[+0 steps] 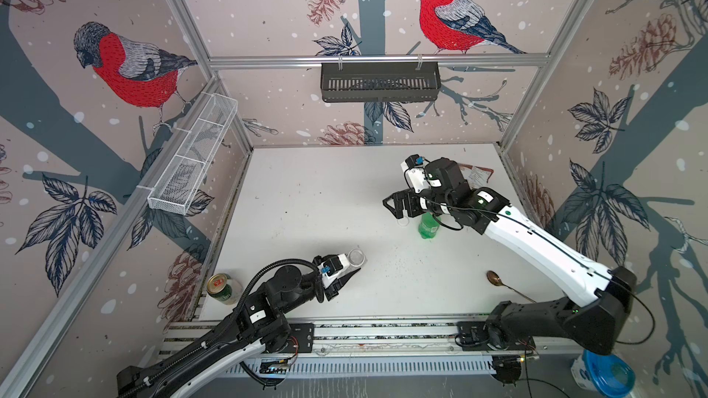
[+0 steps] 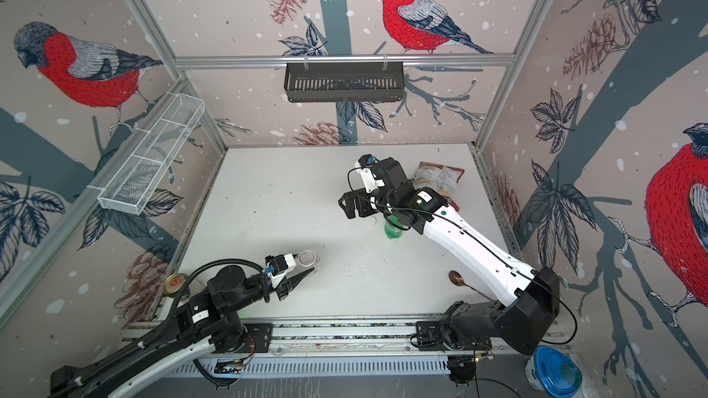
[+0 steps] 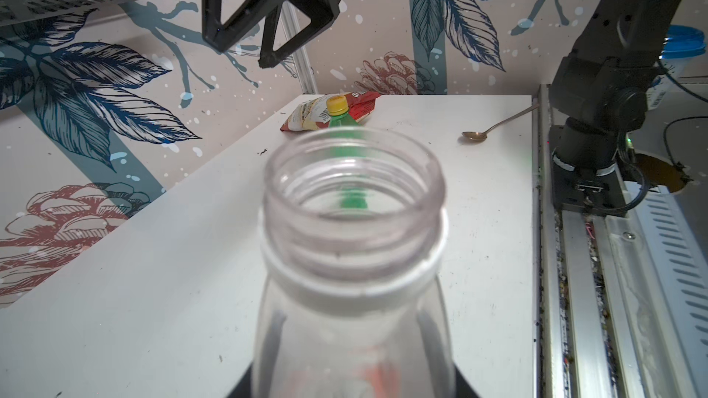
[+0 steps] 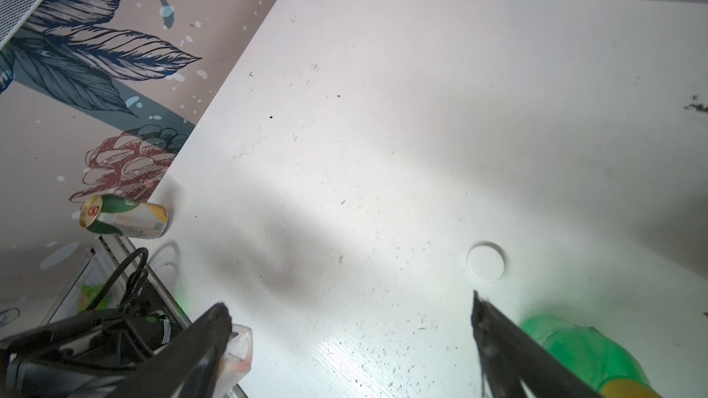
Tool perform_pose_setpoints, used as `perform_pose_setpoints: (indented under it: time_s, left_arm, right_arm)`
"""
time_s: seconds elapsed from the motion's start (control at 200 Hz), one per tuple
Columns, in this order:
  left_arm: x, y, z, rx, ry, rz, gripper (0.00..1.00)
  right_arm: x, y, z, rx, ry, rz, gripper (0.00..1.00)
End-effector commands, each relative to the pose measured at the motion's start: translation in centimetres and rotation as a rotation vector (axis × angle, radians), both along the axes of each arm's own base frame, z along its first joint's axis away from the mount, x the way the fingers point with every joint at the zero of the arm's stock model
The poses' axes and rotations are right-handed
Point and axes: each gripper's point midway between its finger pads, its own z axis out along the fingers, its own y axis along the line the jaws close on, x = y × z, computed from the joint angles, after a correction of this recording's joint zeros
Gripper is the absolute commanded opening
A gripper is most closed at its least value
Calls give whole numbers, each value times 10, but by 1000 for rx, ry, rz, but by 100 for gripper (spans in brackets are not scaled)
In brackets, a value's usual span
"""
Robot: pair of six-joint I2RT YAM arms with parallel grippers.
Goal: Screw on the bottle caps
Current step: Pick up the bottle cap from the center of the table.
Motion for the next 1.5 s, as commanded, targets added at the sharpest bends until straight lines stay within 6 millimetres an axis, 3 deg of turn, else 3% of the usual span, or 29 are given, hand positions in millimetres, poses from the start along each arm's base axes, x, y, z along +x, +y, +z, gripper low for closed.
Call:
perform_pose_setpoints:
  time_s: [0.0,0.15,0.445,0.545,0.835,1.086,1.496]
  left_arm:
    - [-9,-6,6,-38,12,-56,41]
    - [-14,-8,6,-49,17,-81,41]
    - [-16,-9,6,-53,17,-91,41]
    - [-17,-9,6,-55,18,-97,41]
    - [-20,-10,5,-62,17,-111,41]
    - [-22,-11,5,-63,20,-121,41]
    - [-22,-12,3,-59,21,-124,41]
  right_arm:
    - [5,-8,-16,-40,120,-101,100]
    - [12,-12,-38,-167,182,-139,100]
    - [20,-5,-108,-507,302,-115,100]
    - [30,-6,-133,-527,356,-126,99]
    - [57,-27,-183,-613,442,-207,88]
    - [62,-41,-207,-643,500,-251,81]
    - [62,-40,-230,-645,552,-238,75]
